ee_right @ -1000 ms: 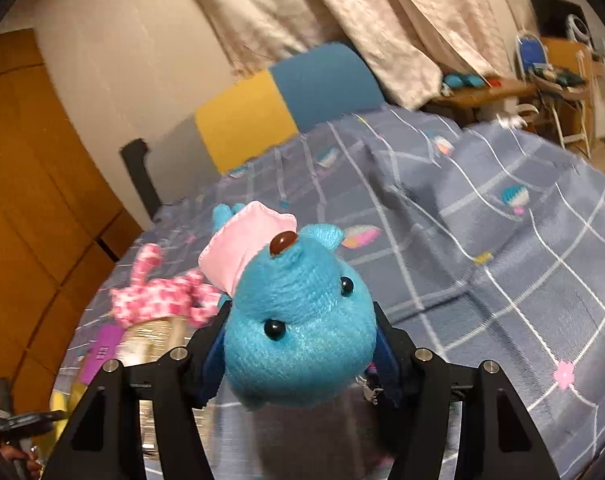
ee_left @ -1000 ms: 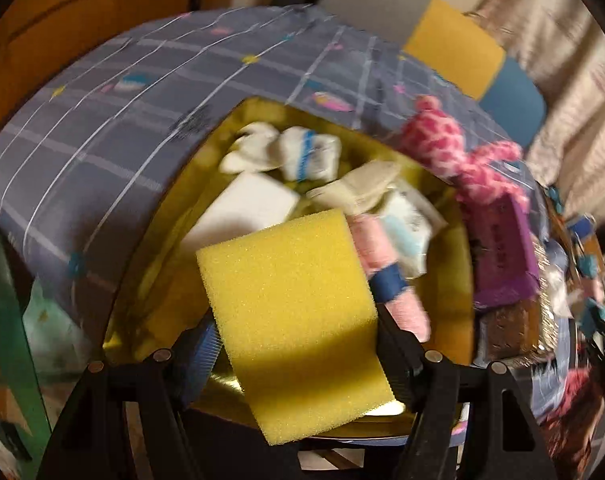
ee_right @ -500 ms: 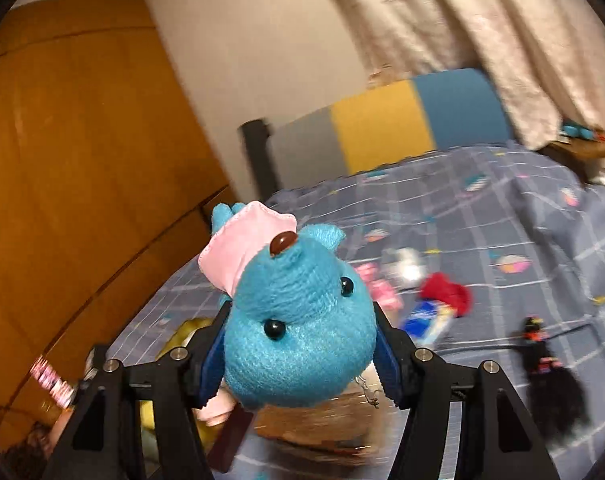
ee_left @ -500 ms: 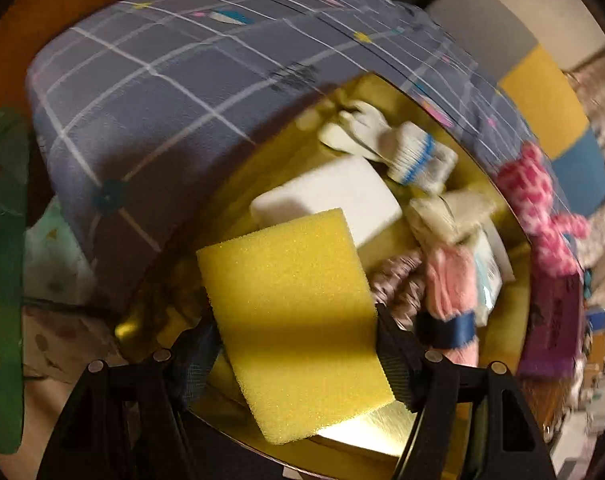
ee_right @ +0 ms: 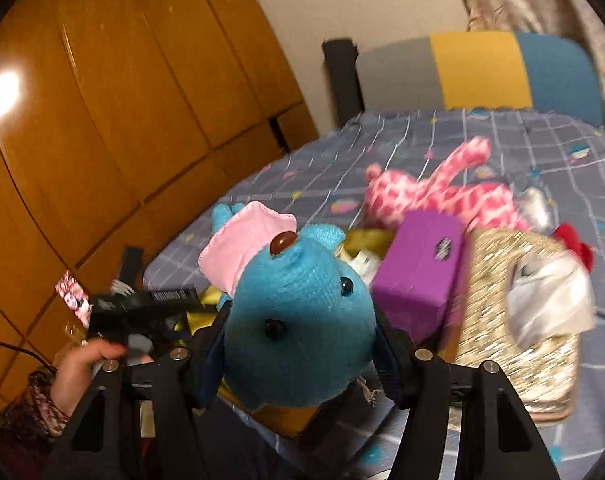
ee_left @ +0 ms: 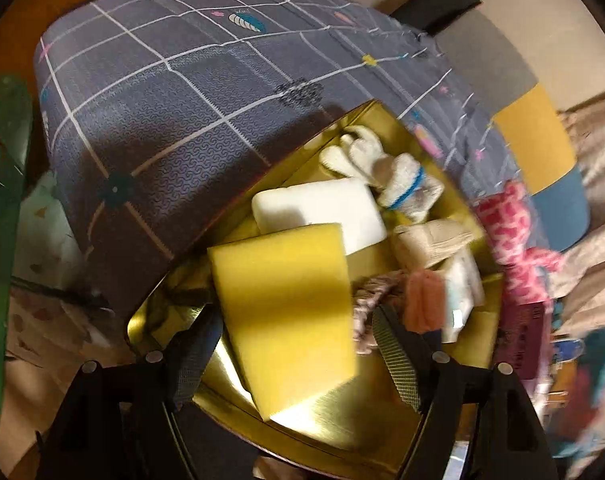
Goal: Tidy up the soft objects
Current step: 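Drop the yellow sponge into the gold tray with the left tool while the right holds the plush, then lower the blue plush into the gold tray and open the right tool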
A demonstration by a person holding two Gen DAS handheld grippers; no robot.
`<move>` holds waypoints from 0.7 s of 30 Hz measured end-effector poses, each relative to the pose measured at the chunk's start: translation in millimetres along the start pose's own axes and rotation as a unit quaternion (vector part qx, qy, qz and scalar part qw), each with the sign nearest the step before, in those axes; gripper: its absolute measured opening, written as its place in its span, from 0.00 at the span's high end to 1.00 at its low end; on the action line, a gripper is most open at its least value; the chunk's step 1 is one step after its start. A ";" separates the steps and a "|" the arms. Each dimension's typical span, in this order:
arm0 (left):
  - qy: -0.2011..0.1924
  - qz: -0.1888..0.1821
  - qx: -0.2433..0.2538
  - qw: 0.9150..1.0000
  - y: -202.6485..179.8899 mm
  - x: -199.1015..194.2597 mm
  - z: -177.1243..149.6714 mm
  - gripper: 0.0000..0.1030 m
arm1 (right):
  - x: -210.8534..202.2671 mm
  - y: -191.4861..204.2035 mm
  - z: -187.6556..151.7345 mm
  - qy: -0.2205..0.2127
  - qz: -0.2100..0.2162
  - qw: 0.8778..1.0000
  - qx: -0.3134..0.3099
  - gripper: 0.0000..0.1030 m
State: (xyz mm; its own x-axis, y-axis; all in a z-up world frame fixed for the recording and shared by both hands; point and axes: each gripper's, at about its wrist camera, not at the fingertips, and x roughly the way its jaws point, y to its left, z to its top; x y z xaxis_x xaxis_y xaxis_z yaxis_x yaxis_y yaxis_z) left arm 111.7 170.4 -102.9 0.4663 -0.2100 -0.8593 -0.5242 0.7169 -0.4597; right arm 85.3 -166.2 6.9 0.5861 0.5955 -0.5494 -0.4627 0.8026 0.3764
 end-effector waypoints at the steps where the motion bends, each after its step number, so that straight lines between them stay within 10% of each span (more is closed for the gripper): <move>1: -0.001 -0.009 0.000 1.000 1.6 -4.3 0.3 0.24 | 5.8 1.5 -2.0 0.008 0.001 1.000 0.000 0.38; 21: -0.104 -0.036 0.058 0.992 6.8 -63.5 9.6 0.25 | 105.0 54.9 -45.1 0.151 -0.012 0.988 -0.037 0.34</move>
State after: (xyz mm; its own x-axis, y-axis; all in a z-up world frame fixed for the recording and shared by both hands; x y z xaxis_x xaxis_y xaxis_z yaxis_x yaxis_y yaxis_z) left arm 85.3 195.0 -49.2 0.6425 -0.1312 -0.7550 -0.4040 0.7792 -0.4792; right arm 91.5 -61.1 -63.8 0.3778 0.5299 -0.7593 -0.5042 0.8055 0.3113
